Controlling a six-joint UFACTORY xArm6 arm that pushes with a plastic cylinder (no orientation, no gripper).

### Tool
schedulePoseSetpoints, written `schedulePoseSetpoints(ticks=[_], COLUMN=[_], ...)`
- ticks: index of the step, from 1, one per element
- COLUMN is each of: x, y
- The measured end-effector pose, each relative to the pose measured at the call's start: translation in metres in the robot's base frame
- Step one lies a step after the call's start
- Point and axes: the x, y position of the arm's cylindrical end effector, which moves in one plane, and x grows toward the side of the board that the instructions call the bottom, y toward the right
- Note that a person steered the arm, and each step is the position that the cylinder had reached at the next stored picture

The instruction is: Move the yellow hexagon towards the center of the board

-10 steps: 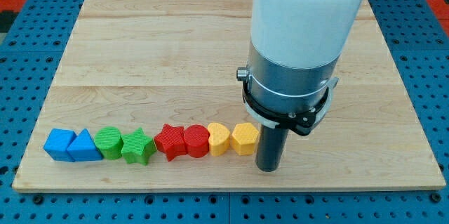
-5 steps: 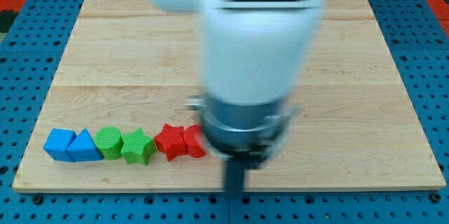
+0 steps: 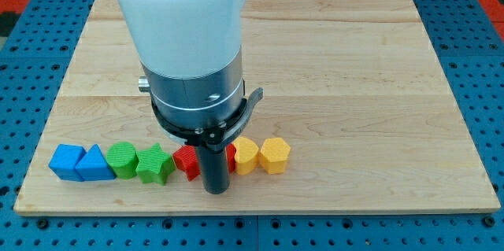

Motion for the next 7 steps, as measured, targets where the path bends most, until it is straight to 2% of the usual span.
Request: schedulePoseSetpoints(ticks=[6, 7], x=[0.012, 0.021], y=[0.026, 0.066])
